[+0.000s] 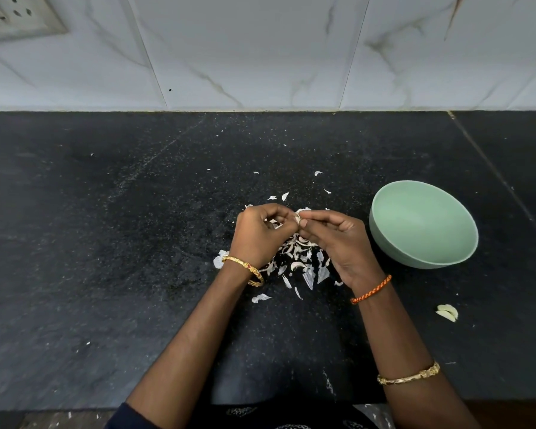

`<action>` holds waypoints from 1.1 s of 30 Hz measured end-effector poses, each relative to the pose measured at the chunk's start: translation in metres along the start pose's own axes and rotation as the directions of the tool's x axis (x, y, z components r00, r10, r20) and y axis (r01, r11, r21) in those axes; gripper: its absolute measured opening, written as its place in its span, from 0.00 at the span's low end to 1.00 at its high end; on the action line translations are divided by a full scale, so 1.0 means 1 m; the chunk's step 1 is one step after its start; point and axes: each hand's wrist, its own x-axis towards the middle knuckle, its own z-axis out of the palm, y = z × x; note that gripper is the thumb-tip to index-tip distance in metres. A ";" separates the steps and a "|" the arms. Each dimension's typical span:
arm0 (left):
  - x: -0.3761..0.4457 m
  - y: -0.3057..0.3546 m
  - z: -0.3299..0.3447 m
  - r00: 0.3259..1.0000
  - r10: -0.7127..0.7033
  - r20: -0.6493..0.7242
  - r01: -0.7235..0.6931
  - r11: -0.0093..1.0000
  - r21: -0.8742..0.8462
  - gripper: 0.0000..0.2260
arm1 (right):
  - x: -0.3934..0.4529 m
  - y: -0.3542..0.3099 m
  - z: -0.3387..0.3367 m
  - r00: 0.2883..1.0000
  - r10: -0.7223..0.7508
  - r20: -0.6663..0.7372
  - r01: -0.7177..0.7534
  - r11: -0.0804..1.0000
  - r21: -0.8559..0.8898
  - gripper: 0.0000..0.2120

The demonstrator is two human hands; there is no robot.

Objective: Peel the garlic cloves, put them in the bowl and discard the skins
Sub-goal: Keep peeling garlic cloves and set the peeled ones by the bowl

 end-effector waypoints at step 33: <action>-0.007 0.006 -0.003 0.985 -0.173 -0.017 0.170 0.980 -0.108 0.11 | -0.017 -0.012 0.014 0.952 -0.284 0.118 0.302 0.791 -0.533 0.05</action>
